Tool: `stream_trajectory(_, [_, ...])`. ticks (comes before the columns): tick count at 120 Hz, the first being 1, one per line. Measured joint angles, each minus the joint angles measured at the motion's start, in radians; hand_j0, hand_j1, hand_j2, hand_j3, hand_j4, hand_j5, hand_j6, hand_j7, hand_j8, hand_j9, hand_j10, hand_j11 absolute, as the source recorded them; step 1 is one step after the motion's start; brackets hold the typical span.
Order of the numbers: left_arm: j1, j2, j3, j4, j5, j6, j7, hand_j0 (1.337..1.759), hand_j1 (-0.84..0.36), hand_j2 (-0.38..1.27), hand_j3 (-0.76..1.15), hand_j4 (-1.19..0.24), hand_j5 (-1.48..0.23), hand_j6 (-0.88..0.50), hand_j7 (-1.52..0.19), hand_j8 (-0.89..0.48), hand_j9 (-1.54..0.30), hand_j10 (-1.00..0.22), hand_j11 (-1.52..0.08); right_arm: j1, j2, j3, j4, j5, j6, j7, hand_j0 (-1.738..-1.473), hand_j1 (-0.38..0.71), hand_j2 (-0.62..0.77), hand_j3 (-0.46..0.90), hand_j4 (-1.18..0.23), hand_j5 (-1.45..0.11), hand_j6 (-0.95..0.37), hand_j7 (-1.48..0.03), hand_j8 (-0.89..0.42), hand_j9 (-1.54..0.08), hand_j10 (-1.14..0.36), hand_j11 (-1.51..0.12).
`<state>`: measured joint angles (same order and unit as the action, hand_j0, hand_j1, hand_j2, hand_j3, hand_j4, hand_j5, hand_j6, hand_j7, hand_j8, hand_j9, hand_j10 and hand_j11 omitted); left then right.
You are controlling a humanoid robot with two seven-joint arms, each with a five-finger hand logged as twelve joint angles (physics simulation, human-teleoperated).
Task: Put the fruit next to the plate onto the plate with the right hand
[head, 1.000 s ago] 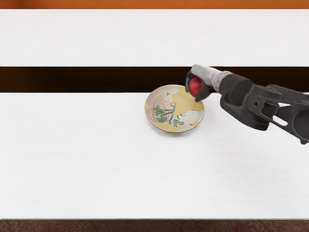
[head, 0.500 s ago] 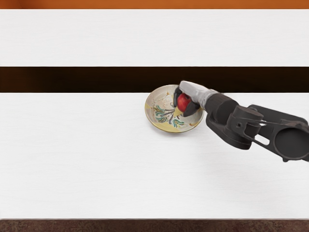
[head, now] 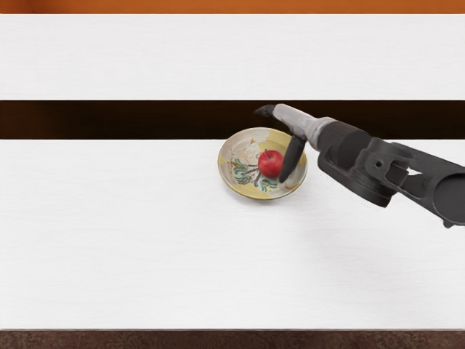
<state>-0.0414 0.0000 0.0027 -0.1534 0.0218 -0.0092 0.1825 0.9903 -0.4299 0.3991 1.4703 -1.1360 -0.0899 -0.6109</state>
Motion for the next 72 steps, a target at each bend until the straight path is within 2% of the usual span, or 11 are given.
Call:
stream_trajectory(14, [0.000,0.000,0.000,0.000,0.000,0.000,0.000,1.658,0.35,0.00,0.00,0.00,0.00,0.00,0.00,0.00,0.00,0.00,0.00,-0.004,-0.096,0.127,0.047,0.163,0.155,0.000,-1.657,-0.29,0.00,0.00,-0.08,-0.10,-0.05,-0.10,-0.03,-0.10,-0.06,-0.11])
stream_trajectory(28, [0.000,0.000,0.000,0.000,0.000,0.000,0.000,1.658,0.35,0.00,0.00,0.00,0.00,0.00,0.00,0.00,0.00,0.00,0.00,-0.015,-0.252,0.284,0.065,0.446,0.462,0.000,-1.657,-0.32,0.00,0.00,-0.05,-0.06,-0.03,-0.06,-0.02,-0.06,-0.03,-0.06])
stream_trajectory(37, [-0.001,0.000,0.000,0.000,0.000,0.000,0.000,1.658,0.35,0.00,0.00,0.00,0.00,0.00,0.00,0.00,0.00,0.00,0.00,-0.019,-0.337,0.332,0.057,0.615,0.585,0.000,-1.658,-0.33,0.00,0.00,-0.03,-0.04,-0.02,-0.04,-0.01,-0.04,-0.02,-0.04])
stream_trajectory(57, [0.000,0.000,-0.001,-0.001,0.000,0.000,0.000,1.658,0.35,0.00,0.00,0.00,0.00,0.00,0.00,0.00,0.00,0.00,0.00,-0.029,-0.497,0.385,-0.004,0.907,0.678,0.000,-1.658,-0.34,0.00,0.00,-0.02,-0.02,-0.01,-0.02,-0.01,-0.02,-0.01,-0.02])
stream_trajectory(72, [0.002,0.000,0.000,-0.003,0.000,-0.001,0.000,1.658,0.35,0.00,0.00,0.00,0.00,0.00,0.00,0.00,0.00,0.00,0.00,-0.042,-0.550,0.394,-0.034,1.003,0.694,0.000,-1.658,-0.34,0.00,0.00,-0.01,-0.01,-0.01,-0.01,0.00,-0.01,-0.01,-0.01])
